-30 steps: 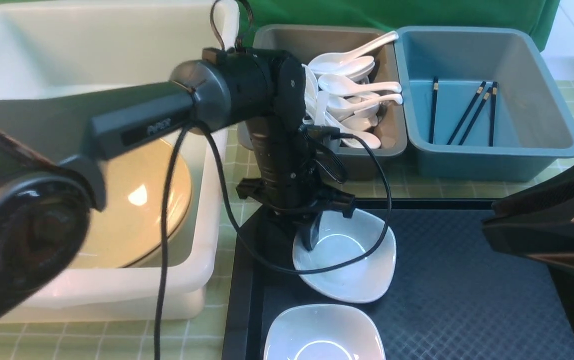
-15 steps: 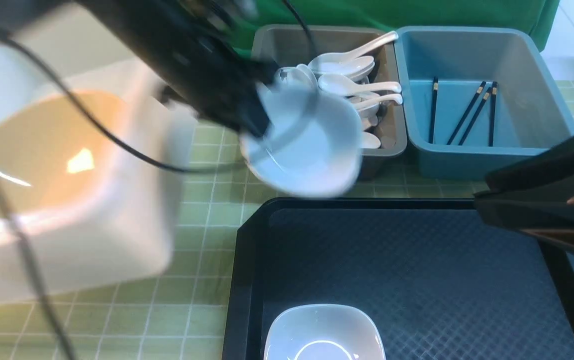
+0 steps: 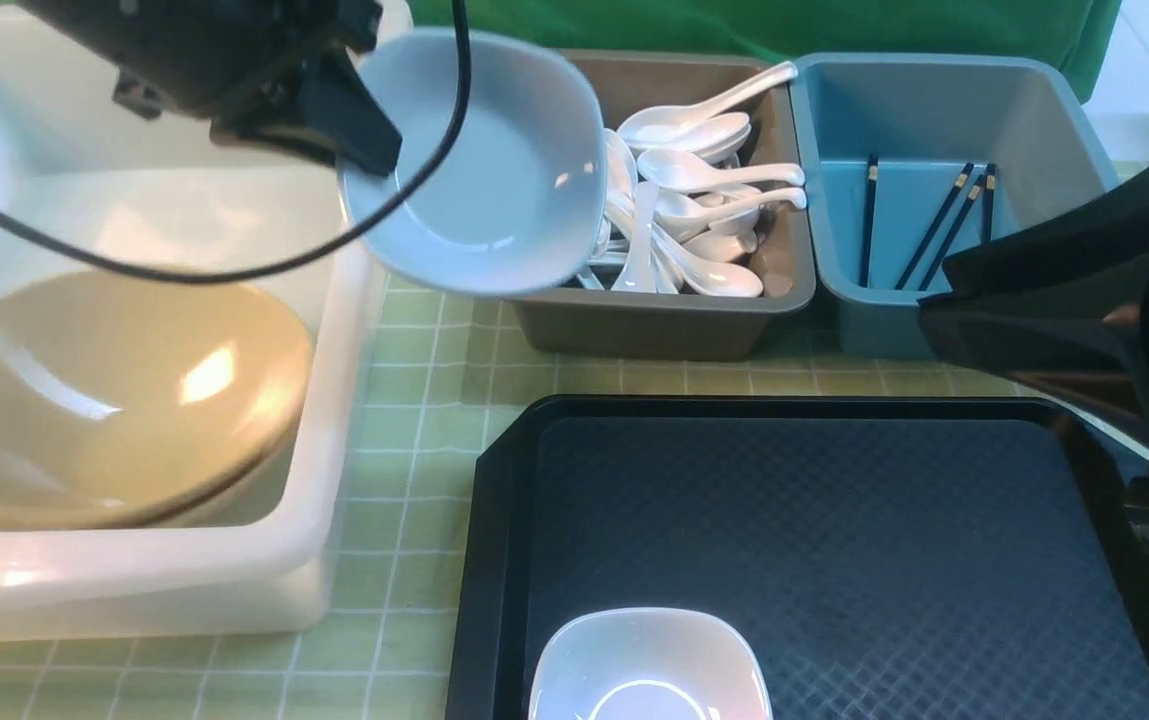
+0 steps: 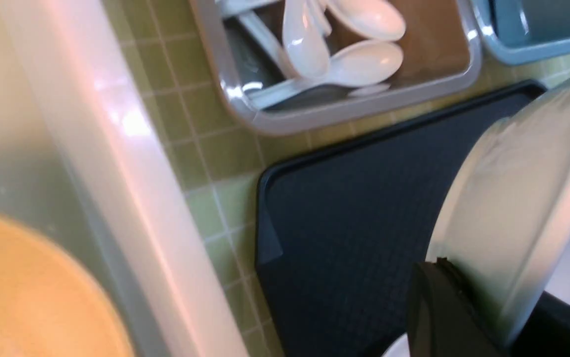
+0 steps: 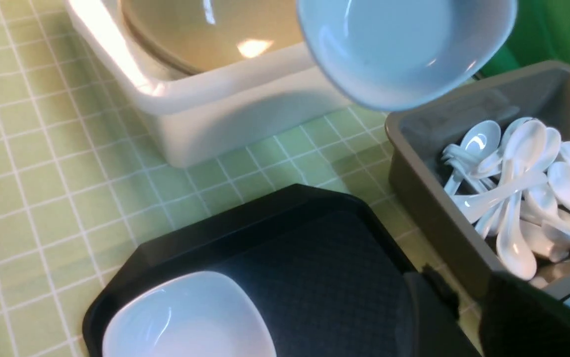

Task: On green table put chopsticks spoon bowls plates into blue grey white boxes.
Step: 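Place the white bowl into the white bin with the other dishes with the left gripper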

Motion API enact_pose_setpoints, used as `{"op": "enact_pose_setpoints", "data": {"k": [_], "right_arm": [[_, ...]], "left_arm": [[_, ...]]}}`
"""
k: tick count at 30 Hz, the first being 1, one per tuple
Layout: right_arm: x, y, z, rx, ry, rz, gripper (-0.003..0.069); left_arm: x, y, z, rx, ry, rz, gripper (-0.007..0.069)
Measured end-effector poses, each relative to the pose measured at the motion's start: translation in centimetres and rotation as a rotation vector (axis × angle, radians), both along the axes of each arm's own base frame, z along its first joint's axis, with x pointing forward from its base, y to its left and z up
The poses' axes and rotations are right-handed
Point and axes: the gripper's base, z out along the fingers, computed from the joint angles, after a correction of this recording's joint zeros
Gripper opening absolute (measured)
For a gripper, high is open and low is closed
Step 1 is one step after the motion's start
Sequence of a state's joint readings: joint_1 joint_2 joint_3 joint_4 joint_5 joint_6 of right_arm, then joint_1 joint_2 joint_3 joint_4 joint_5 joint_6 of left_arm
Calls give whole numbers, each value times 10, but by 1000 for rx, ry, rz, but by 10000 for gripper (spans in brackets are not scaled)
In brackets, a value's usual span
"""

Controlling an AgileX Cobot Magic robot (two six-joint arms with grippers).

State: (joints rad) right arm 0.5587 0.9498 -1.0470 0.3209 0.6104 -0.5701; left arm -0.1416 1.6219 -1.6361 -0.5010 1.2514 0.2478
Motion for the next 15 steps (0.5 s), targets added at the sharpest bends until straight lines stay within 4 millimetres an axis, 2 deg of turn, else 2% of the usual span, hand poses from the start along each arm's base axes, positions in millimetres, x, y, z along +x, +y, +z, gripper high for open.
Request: {"op": "enact_pose_setpoints", "data": {"k": [5, 7, 8, 9, 11, 13, 15], "right_arm": [[0, 0, 0, 0, 0, 0, 183], [0, 0, 0, -1, 1, 1, 183], [0, 0, 0, -1, 1, 1, 183], [0, 0, 0, -1, 1, 1, 183], [0, 0, 0, 0, 3, 1, 184], [0, 0, 0, 2, 4, 1, 184], [2, 2, -1, 2, 11, 2, 185]], "left_arm": [[-2, 2, 2, -1, -6, 4, 15], [-4, 11, 7, -1, -20, 29, 15], [-6, 22, 12, -3, -36, 63, 15], [-6, 22, 13, -3, -37, 63, 15], [-7, 52, 19, -2, -56, 153, 15], [-7, 66, 21, -1, -60, 198, 15], [-7, 106, 19, 2, -54, 324, 15]]}}
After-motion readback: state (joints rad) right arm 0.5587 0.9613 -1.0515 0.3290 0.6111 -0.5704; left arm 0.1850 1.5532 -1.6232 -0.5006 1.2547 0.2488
